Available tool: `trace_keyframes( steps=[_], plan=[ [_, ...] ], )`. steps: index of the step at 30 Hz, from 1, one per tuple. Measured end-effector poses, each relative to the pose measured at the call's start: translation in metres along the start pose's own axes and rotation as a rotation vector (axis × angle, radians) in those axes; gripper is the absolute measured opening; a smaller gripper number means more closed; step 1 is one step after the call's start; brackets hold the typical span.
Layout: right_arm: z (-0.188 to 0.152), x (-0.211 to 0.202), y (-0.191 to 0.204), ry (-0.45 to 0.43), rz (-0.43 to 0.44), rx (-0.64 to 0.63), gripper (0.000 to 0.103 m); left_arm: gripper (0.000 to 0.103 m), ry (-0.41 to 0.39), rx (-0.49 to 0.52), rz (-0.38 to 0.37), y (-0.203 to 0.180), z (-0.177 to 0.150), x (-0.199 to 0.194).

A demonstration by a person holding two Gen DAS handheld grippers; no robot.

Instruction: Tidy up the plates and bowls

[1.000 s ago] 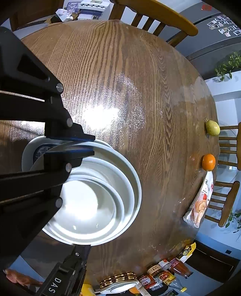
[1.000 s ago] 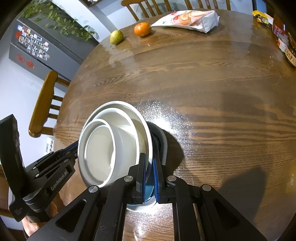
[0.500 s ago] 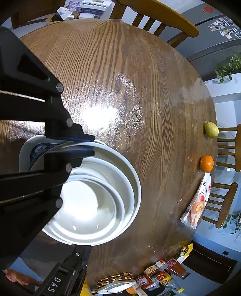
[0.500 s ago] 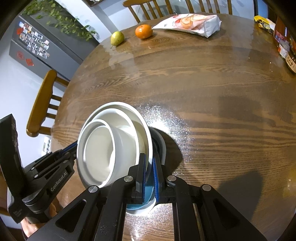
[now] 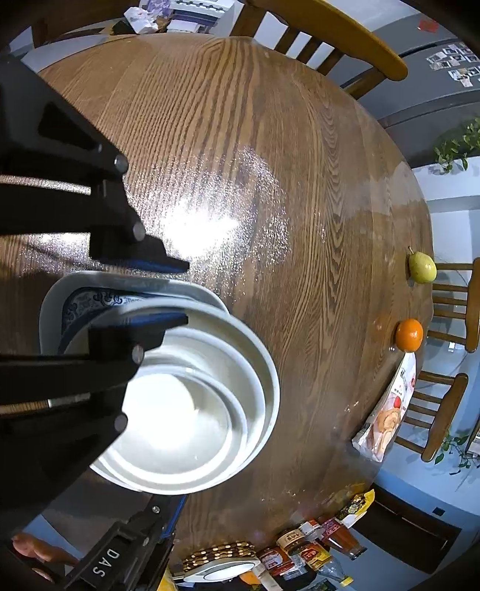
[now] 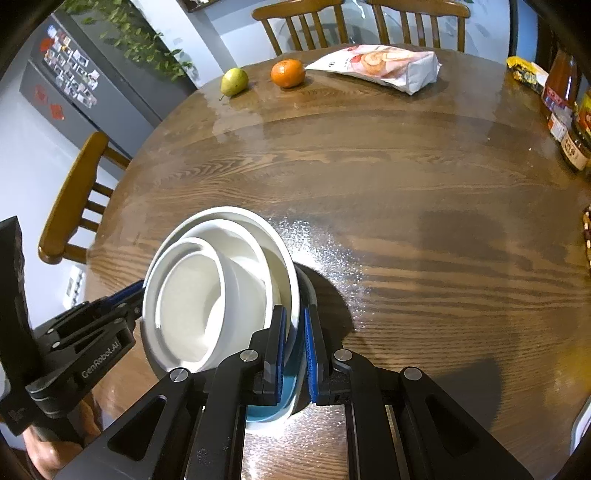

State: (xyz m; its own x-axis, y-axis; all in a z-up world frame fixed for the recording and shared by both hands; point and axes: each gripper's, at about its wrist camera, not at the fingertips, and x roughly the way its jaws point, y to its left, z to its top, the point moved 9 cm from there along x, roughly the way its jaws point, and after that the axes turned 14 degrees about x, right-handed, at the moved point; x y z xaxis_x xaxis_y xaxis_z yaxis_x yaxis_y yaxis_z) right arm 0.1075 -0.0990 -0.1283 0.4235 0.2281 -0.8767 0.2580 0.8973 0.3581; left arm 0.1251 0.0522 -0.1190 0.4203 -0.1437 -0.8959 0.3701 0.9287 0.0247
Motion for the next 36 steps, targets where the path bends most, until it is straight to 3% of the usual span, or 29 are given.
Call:
trace_keyframes(
  steps=[8, 10, 12, 16, 18, 20, 22, 28, 30, 32, 36],
  plan=[
    [0.011, -0.017, 0.002, -0.06, 0.011, -0.014, 0.011, 0.033, -0.042, -0.005, 0.024, 0.003, 0.005, -0.011],
    [0.012, -0.021, 0.003, -0.08, 0.003, -0.024, 0.011, 0.038, -0.053, -0.008, 0.033, 0.005, 0.006, -0.015],
    [0.012, -0.026, 0.004, -0.096, 0.004, -0.033, 0.011, 0.051, -0.068, -0.013, 0.034, 0.008, 0.007, -0.02],
    [0.009, -0.033, 0.006, -0.109, 0.015, -0.052, 0.012, 0.057, -0.09, -0.014, 0.045, 0.008, 0.007, -0.029],
    [0.007, -0.038, 0.007, -0.123, 0.013, -0.065, 0.02, 0.07, -0.103, -0.011, 0.045, 0.007, 0.007, -0.034],
    [0.004, -0.043, 0.009, -0.136, 0.02, -0.074, 0.044, 0.075, -0.115, -0.006, 0.046, 0.005, 0.006, -0.038],
    [0.001, -0.048, 0.01, -0.145, 0.035, -0.082, 0.058, 0.078, -0.124, 0.002, 0.046, 0.003, 0.004, -0.043],
    [-0.015, -0.052, 0.019, -0.132, 0.054, -0.146, 0.072, 0.091, -0.161, 0.015, 0.057, 0.001, 0.0, -0.06],
    [-0.022, -0.055, 0.022, -0.138, 0.054, -0.18, 0.08, 0.103, -0.172, 0.011, 0.059, 0.001, -0.001, -0.065],
    [-0.027, -0.057, 0.024, -0.144, 0.058, -0.202, 0.095, 0.102, -0.18, 0.012, 0.073, 0.001, -0.003, -0.069],
    [-0.036, -0.06, 0.026, -0.155, 0.077, -0.233, 0.096, 0.102, -0.19, 0.014, 0.07, -0.001, -0.006, -0.075]
  ],
)
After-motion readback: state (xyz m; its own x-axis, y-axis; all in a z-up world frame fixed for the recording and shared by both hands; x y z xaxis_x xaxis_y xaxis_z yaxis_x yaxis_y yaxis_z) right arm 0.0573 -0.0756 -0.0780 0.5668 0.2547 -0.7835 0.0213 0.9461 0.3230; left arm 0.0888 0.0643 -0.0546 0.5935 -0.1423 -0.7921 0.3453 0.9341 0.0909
